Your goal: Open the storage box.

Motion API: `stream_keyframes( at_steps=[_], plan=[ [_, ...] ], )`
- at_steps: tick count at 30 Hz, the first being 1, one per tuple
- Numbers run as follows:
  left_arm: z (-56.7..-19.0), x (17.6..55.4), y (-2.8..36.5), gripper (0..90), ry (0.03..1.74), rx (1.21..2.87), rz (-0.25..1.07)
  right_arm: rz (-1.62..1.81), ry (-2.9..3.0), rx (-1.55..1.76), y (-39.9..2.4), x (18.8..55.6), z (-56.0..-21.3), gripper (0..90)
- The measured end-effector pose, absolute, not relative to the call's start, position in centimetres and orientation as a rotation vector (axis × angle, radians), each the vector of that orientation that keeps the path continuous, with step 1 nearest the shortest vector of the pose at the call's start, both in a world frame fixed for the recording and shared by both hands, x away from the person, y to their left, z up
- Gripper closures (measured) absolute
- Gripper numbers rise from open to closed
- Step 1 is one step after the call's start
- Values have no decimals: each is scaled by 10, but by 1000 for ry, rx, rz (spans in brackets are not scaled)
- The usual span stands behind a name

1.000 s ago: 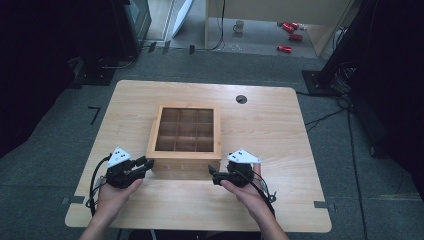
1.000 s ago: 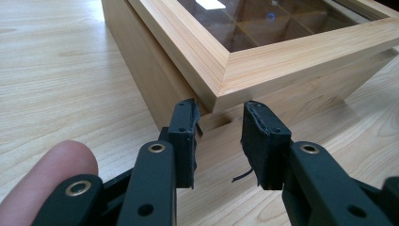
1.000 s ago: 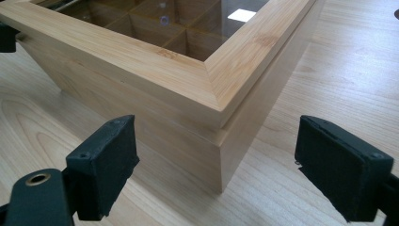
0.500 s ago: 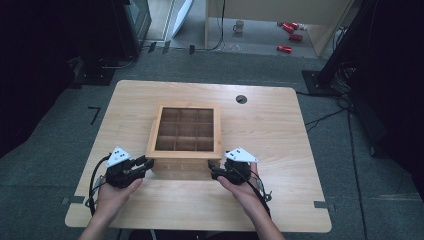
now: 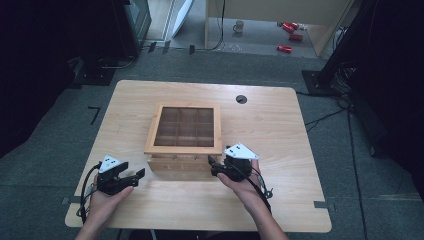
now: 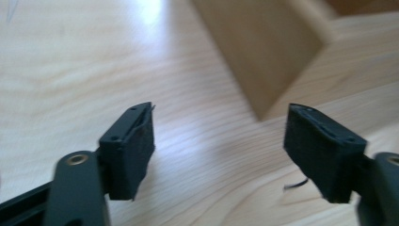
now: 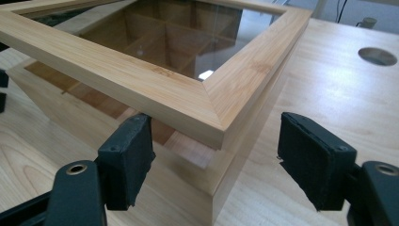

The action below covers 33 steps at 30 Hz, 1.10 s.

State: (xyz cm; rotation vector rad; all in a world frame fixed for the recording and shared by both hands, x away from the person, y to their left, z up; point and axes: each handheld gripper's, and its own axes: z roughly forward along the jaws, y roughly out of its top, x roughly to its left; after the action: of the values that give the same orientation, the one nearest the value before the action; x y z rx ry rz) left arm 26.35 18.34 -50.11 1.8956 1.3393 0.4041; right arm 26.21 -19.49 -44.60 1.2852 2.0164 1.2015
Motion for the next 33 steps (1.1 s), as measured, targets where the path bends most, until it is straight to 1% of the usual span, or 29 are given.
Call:
stream_keyframes(
  at_steps=[2, 6, 10, 16, 33],
  plan=[
    [-506, 264, 183, 207, 1366, 1929, 447, 1203, 2016, 1275, -195, 264, -440, 269],
    [-513, 265, 179, 161, 1385, 1979, 474, 1200, 2016, 1253, -195, 267, -431, 254],
    [-514, 264, 176, 152, 1352, 2008, 493, 1204, 2000, 1230, -195, 270, -420, 253],
    [-518, 261, 168, 152, 1314, 2041, 561, 1219, 1974, 1215, -195, 275, -406, 247],
    [-518, 262, 167, 153, 1319, 2036, 562, 1264, 1915, 1109, -195, 306, -366, 244]
  ],
)
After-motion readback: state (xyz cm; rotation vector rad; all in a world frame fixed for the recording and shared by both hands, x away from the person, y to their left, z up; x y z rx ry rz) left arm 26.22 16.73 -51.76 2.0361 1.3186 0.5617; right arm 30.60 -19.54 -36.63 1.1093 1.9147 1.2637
